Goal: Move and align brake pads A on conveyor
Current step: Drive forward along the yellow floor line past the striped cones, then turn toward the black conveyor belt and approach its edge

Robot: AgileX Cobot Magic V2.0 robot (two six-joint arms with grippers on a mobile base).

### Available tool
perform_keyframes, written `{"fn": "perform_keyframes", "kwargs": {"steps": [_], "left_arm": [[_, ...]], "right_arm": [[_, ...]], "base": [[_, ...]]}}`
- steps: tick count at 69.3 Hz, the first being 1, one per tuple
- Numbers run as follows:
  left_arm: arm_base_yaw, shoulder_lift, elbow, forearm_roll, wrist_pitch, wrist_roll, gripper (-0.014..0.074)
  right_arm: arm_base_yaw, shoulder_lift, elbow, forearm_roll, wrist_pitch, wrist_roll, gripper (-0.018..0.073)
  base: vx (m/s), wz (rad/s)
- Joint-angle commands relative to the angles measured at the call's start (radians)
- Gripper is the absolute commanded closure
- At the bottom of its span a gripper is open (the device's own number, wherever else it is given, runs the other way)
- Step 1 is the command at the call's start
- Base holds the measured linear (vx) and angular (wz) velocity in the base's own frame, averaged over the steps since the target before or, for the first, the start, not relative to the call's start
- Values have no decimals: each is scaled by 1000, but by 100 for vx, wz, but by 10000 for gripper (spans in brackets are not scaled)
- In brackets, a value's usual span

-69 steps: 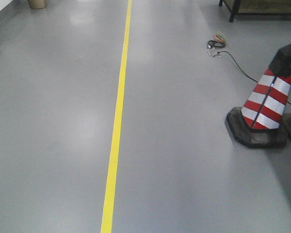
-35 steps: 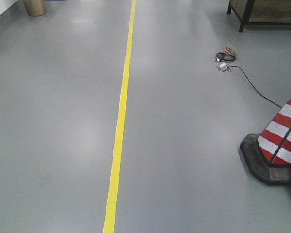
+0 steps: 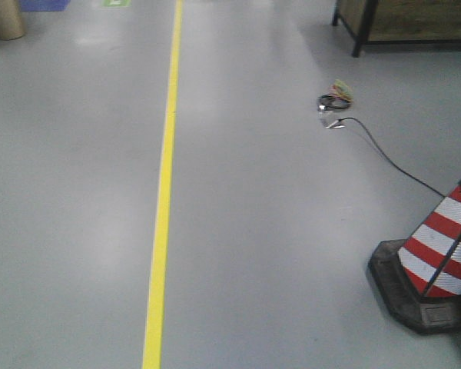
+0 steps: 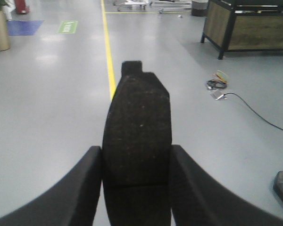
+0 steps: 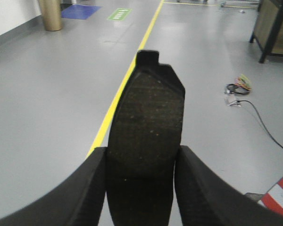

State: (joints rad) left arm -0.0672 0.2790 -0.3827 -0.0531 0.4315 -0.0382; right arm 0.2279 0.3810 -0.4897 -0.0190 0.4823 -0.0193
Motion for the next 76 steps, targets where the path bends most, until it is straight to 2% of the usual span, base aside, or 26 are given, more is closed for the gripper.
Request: {"fn": "perform_keyframes", "kwargs": {"steps": [1, 21, 76], "left_arm": [[-6, 7, -31, -9, -99, -5, 602], [-6, 7, -31, -9, -99, -5, 602], [-6, 7, -31, -9, -99, -5, 602]], "right_arm": [[-4, 7, -31, -5, -99, -8, 564], [-4, 7, -31, -5, -99, -8, 564], [-4, 7, -31, -5, -99, -8, 564]], "base": [[39, -38], [33, -63], [23, -94]]}}
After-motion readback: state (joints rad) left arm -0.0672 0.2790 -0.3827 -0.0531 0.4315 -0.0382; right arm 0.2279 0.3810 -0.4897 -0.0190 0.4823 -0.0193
